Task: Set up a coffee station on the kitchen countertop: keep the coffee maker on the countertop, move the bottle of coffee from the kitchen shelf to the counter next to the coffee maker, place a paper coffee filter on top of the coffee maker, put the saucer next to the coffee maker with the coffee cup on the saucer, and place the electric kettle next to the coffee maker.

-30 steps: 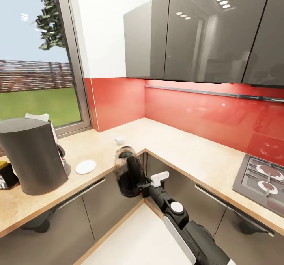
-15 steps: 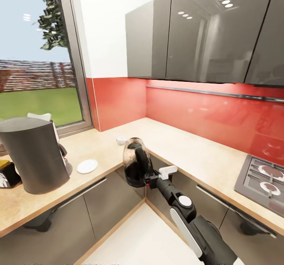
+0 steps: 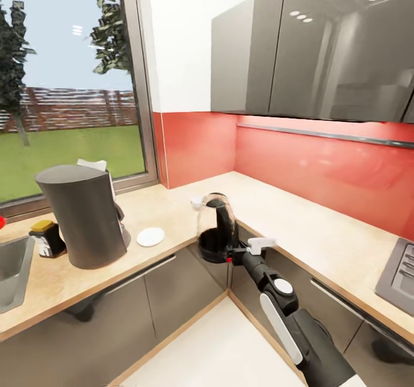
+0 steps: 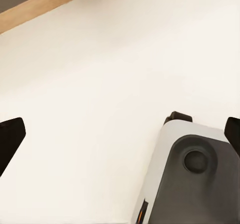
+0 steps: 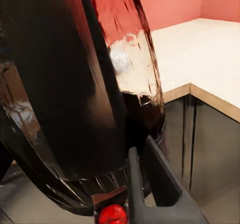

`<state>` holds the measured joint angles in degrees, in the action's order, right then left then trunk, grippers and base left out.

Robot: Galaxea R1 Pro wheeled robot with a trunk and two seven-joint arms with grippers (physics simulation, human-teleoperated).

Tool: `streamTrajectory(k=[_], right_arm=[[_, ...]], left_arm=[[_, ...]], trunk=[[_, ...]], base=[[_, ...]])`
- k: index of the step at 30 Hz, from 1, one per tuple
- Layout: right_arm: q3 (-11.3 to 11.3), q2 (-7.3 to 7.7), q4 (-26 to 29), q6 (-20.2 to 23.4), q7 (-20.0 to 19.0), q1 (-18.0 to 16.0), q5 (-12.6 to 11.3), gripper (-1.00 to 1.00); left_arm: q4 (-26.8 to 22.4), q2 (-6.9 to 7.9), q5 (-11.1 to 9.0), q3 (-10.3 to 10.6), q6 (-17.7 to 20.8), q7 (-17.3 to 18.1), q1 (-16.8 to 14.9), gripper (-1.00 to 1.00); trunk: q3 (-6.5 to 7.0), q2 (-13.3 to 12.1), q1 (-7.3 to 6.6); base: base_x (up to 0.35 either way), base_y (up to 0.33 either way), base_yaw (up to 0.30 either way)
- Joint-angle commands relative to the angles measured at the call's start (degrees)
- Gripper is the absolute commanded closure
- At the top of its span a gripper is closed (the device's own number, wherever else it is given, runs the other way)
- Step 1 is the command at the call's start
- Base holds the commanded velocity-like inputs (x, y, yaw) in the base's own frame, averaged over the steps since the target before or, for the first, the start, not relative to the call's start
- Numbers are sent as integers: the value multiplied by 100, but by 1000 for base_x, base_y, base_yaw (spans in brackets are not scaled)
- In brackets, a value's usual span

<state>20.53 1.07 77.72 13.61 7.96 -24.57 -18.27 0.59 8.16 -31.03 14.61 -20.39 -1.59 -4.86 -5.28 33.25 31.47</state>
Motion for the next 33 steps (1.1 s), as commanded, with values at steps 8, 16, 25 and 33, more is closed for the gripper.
streamTrajectory(k=[8, 16, 25, 33], right_arm=[[-458, 5, 15, 19, 57, -9, -45, 100], [-505, 3, 15, 19, 57, -6, -45, 100], [-506, 6, 15, 19, 57, -6, -40, 100], [-497, 6, 10, 19, 57, -6, -36, 100]], left_arm=[[6, 1, -26, 51, -18, -17, -9, -100], [10, 2, -26, 46, -25, -15, -8, -100], [7, -7, -26, 51, -23, -9, -6, -100], [11, -47, -18, 60, -20, -8, -7, -100]], trunk=[[-20, 10, 2], [-24, 10, 2], [-24, 10, 2], [-24, 10, 2]], base=[[0, 0, 272], [0, 0, 272], [0, 0, 274], [138, -140, 276]])
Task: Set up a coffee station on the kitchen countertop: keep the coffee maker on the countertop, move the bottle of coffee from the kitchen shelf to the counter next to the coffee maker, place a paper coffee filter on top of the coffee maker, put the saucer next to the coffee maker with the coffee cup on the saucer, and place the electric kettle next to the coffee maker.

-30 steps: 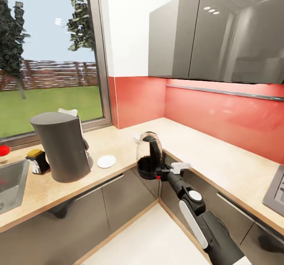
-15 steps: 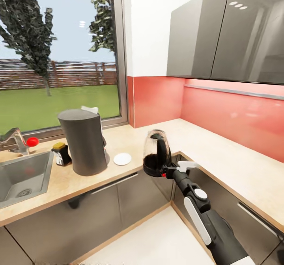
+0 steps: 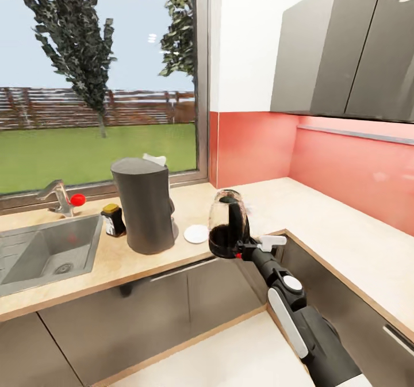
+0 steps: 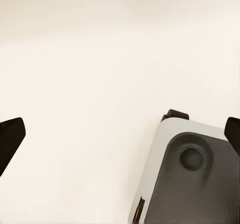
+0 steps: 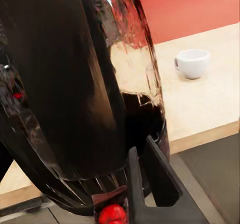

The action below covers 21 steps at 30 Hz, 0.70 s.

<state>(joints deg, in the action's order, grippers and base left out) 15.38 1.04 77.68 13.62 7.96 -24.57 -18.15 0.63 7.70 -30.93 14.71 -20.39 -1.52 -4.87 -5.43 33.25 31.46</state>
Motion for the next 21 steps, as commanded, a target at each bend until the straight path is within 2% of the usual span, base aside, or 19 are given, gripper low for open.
streamTrajectory(k=[1, 6, 14, 21], right_arm=[[18, 6, 15, 18, 56, -5, -48, 100], [15, 9, 18, 18, 56, -6, -48, 100], [-12, 12, 221, 26, 48, -4, -42, 100], [-7, 11, 453, 29, 42, -5, -44, 100]], left_arm=[[7, -3, -28, 51, -19, -17, -6, -100], [7, -5, -28, 57, -18, -15, -8, -100], [7, -14, -19, 58, -18, -19, -5, -100], [7, -14, -37, 50, -26, -24, -5, -100]], trunk=[[-10, 9, 4], [-10, 9, 4], [-10, 9, 4], [-10, 9, 4]], base=[[176, -230, 276], [165, -245, 242], [161, -245, 17], [39, -40, 0]])
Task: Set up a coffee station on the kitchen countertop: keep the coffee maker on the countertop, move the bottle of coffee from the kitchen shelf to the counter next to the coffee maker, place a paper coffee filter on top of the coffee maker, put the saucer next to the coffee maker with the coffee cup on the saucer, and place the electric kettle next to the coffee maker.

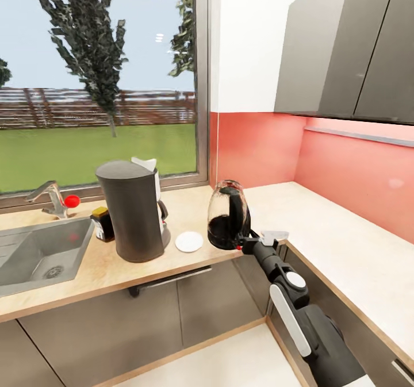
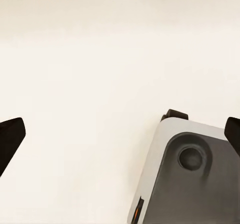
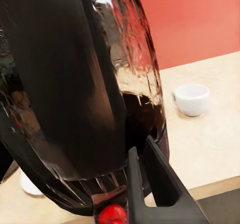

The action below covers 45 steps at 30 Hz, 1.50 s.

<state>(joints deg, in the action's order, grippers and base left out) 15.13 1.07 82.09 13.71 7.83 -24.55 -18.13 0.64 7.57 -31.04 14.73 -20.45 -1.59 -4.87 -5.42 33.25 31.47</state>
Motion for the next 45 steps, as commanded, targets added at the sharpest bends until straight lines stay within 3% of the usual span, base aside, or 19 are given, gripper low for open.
streamTrajectory(k=[1, 2, 7, 10, 17, 34, 45], right_arm=[[28, 7, 23, 22, 53, -10, -43, 100], [45, 10, 44, 24, 49, -10, -34, 100], [78, 0, 72, 23, 44, -9, 520, 100], [67, -1, 61, 19, 43, -8, 643, 100], [38, 6, 60, 10, 50, -8, 678, 100], [35, 7, 81, 9, 57, -7, 670, 100], [35, 7, 56, 9, 61, -7, 683, 100]], left_arm=[[7, -1, -32, 49, -20, -17, -5, -100], [9, -1, -37, 48, -19, -17, -5, -100], [15, -1, -79, 41, -12, -17, -5, -100], [15, -12, -74, 45, -12, -17, -5, -100], [16, -33, -50, 47, -12, -17, -5, -100], [23, -36, -28, 42, -12, -17, -5, -100], [24, -36, -37, 48, -12, -17, -5, -100]], trunk=[[-10, 10, 2], [-10, 10, 2], [-10, 10, 2], [-10, 10, 2], [-10, 10, 2], [-10, 10, 2], [-10, 10, 2]], base=[[2, -2, 0], [1, -1, 0], [0, 0, 0], [0, 0, 0], [0, 0, 58], [133, -83, 252], [149, -60, 21]])
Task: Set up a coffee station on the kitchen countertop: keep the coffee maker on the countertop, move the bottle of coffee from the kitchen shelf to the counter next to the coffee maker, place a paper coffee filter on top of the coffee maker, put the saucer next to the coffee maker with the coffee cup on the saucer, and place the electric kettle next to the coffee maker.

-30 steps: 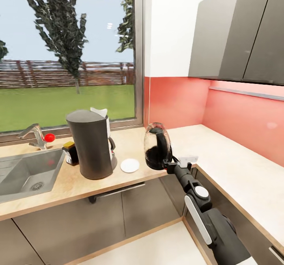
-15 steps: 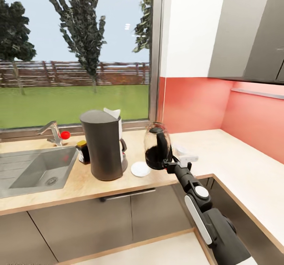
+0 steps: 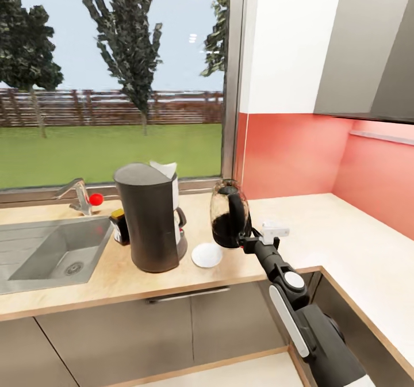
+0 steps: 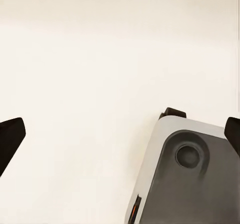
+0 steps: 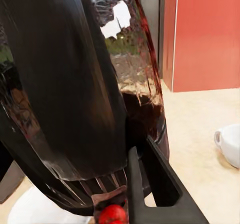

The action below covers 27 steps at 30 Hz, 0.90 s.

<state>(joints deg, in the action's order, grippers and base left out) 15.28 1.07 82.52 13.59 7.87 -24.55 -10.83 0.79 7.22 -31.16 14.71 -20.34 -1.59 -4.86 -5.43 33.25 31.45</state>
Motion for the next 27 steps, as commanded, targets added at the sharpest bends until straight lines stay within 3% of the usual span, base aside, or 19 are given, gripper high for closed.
streamTrajectory(k=[1, 10, 18, 27], right_arm=[[19, 7, 11, 21, 56, -7, -45, 100], [27, 7, 38, 11, 54, -7, -65, 100], [28, 7, 44, 4, 56, -6, -68, 100], [20, 7, 50, 4, 56, -7, -68, 100]], left_arm=[[9, -1, -31, 46, -22, -17, -6, -100], [52, -1, -63, 40, -20, -17, -6, -100], [53, -1, -62, 40, -22, -17, -6, -100], [61, -1, -66, 40, -26, -17, -6, -100]], trunk=[[-10, 10, 4], [-13, 10, 4], [-40, 10, 4], [-56, 10, 4]], base=[[129, -49, 0], [63, -30, 11], [244, -185, 229], [39, -28, 195]])
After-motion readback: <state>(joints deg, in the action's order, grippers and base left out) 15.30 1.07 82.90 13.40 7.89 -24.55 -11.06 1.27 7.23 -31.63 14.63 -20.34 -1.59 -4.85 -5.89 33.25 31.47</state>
